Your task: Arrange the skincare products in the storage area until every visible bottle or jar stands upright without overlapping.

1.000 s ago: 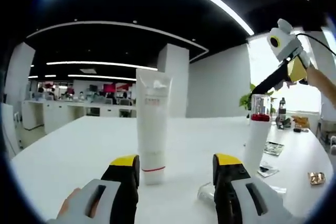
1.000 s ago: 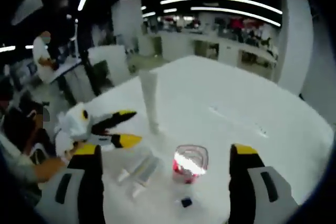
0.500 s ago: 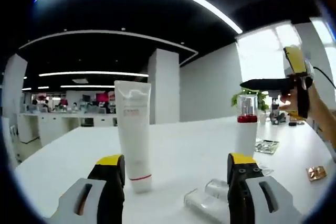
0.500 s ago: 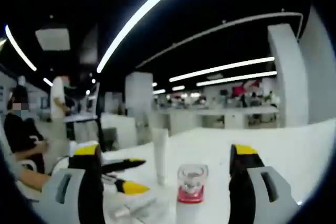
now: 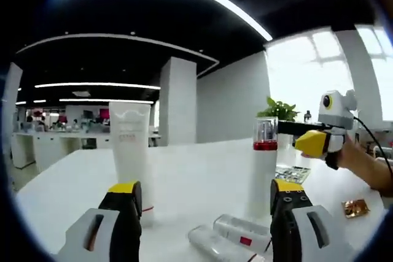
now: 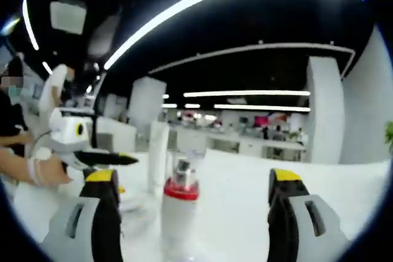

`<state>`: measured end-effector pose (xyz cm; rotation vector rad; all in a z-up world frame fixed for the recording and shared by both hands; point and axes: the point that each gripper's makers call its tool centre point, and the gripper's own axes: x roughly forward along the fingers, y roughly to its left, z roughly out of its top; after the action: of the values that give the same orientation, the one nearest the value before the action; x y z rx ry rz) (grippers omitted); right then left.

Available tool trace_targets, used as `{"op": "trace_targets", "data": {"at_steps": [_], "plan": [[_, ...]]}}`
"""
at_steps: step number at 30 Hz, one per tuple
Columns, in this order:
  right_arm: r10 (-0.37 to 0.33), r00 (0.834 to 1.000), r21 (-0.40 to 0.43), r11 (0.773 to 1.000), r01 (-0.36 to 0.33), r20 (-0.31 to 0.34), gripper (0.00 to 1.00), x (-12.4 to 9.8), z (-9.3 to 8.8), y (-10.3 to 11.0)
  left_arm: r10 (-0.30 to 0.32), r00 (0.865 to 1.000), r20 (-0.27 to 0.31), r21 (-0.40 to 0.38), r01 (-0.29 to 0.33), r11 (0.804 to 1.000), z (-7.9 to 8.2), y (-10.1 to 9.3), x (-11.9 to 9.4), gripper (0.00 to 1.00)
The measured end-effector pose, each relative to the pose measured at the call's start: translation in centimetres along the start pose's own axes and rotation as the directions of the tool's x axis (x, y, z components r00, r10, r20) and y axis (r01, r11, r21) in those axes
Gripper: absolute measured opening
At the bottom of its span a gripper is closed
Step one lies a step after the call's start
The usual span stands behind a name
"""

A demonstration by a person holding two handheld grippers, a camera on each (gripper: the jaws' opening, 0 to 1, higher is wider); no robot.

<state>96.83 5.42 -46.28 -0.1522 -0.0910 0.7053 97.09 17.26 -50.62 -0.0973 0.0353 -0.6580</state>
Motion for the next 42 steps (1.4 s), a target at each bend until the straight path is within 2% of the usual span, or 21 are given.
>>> {"op": "trace_targets", "data": {"at_steps": [2, 4, 5, 7, 9, 10, 11, 12, 13, 16, 22, 25, 27, 30, 33, 37, 39, 40, 42], "plan": [[0.010, 1.000, 0.013, 1.000, -0.010, -0.003, 0.99, 0.4, -0.5, 0.1, -0.018, 1.000, -0.012, -0.027, 0.017, 0.999, -0.2, -0.1, 0.1, 0.91], [0.035, 0.998, 0.045, 0.998, -0.032, -0.051, 0.95, 0.6, -1.8, 0.4, -0.028, 0.999, -0.019, -0.039, 0.027, 0.999, -0.4, -0.1, 0.2, 0.91], [0.043, 0.995, 0.046, 0.998, -0.039, -0.093, 0.88, 0.7, -2.7, 0.5, -0.031, 0.999, -0.025, -0.043, 0.030, 0.999, -0.5, -0.1, 0.2, 0.92], [0.026, 0.991, 0.060, 0.998, -0.018, -0.133, 0.76, 0.8, -3.9, -0.1, -0.040, 0.999, -0.032, -0.047, 0.038, 0.998, -0.6, -0.3, 0.3, 0.92], [0.029, 0.989, 0.075, 0.997, -0.018, -0.148, 0.65, 1.0, -4.6, -0.3, -0.041, 0.999, -0.035, -0.045, 0.039, 0.998, -0.7, -0.3, 0.3, 0.91], [0.055, 0.986, 0.096, 0.995, -0.040, -0.160, 0.54, 0.9, -5.1, 0.1, -0.041, 0.998, -0.037, -0.041, 0.039, 0.998, -0.7, -0.2, 0.3, 0.90], [0.077, 0.982, 0.156, 0.986, -0.051, -0.171, 0.46, 0.9, -5.6, 0.4, -0.037, 0.998, -0.040, -0.033, 0.036, 0.999, -0.8, -0.2, 0.3, 0.90], [0.084, 0.980, 0.187, 0.981, -0.050, -0.178, 0.42, 0.9, -5.9, 0.5, -0.035, 0.998, -0.043, -0.028, 0.034, 0.999, -0.9, -0.1, 0.4, 0.89], [0.125, 0.978, 0.235, 0.968, -0.085, -0.165, 0.38, 1.1, -5.9, 1.1, -0.035, 0.998, -0.044, -0.028, 0.034, 0.999, -1.0, -0.2, 0.5, 0.89], [0.142, 0.973, 0.229, 0.968, -0.098, -0.184, 0.29, 1.2, -6.3, 1.2, -0.040, 0.998, -0.047, -0.036, 0.038, 0.999, -1.1, -0.2, 0.6, 0.89], [0.140, 0.975, 0.191, 0.976, -0.106, -0.173, 0.28, 1.4, -6.4, 1.5, -0.042, 0.998, -0.050, -0.030, 0.040, 0.999, -1.4, -0.6, 0.7, 0.89], [0.154, 0.979, 0.105, 0.985, -0.140, -0.135, 0.27, 2.2, -6.2, 2.6, -0.049, 0.997, -0.064, -0.015, 0.048, 0.999, -1.7, -0.9, 1.0, 0.89], [0.137, 0.981, 0.077, 0.989, -0.128, -0.136, 0.27, 2.7, -6.2, 2.9, -0.045, 0.995, -0.084, 0.018, 0.047, 0.999, -2.1, -1.1, 1.1, 0.89], [0.097, 0.987, 0.045, 0.995, -0.092, -0.126, 0.28, 3.4, -6.3, 2.6, -0.013, 0.993, -0.115, 0.116, 0.026, 0.993, -2.7, -0.9, 1.2, 0.89], [0.075, 0.991, 0.042, 0.997, -0.071, -0.110, 0.28, 3.9, -6.5, 2.2, -0.039, 0.994, -0.104, 0.108, 0.050, 0.993, -2.8, -1.7, 1.3, 0.90], [0.050, 0.987, 0.059, 0.997, -0.041, -0.151, 0.29, 3.7, -6.6, 1.6, -0.058, 0.992, -0.111, 0.101, 0.069, 0.992, -3.0, -2.1, 1.4, 0.91], [0.065, 0.987, 0.061, 0.997, -0.057, -0.147, 0.29, 3.2, -6.3, 1.6, -0.049, 0.992, -0.117, 0.112, 0.062, 0.992, -3.1, -1.8, 1.5, 0.90], [0.106, 0.977, 0.069, 0.993, -0.095, -0.185, 0.29, 2.8, -6.9, 2.1, -0.046, 0.992, -0.118, 0.110, 0.059, 0.992, -3.1, -1.7, 1.5, 0.90], [0.093, 0.962, 0.084, 0.994, -0.074, -0.255, 0.27, 2.2, -8.0, 1.7, -0.047, 0.992, -0.119, 0.104, 0.060, 0.993, -3.2, -1.7, 1.4, 0.90]]}}
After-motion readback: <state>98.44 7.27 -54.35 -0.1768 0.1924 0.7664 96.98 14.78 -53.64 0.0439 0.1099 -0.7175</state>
